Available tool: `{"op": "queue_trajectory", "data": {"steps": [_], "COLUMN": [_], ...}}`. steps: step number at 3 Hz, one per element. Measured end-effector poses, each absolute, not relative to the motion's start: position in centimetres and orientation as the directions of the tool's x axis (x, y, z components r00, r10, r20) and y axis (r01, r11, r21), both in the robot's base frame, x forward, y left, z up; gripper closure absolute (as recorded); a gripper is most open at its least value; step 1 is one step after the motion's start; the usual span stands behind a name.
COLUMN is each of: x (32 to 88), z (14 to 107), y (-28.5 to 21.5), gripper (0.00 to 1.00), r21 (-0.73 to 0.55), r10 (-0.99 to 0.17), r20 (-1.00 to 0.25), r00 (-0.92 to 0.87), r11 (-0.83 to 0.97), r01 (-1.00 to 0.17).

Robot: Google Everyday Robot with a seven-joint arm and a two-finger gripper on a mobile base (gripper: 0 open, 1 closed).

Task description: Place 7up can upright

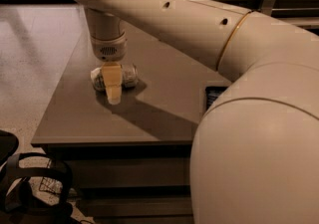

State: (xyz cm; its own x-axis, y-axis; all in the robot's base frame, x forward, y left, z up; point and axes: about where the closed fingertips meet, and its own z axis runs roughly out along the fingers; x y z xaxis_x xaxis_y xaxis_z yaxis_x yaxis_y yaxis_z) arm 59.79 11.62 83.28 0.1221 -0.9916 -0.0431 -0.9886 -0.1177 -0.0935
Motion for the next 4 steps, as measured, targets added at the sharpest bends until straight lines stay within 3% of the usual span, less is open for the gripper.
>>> {"op": "queue_trajectory", "data": {"steps": [1,4], "x": [60.42,60.63], "z": [82.71,82.26], "y": [11.22,11.44], "gripper": [0.18,0.86], "r21": [-0.11,-0.113], "r10": [-0.992,-0.991], "r20": [-0.042,-0.047], "r00": [0.121,0.122], "r11": [-0.116,-0.117], "r01": [-0.987,-0.987]}}
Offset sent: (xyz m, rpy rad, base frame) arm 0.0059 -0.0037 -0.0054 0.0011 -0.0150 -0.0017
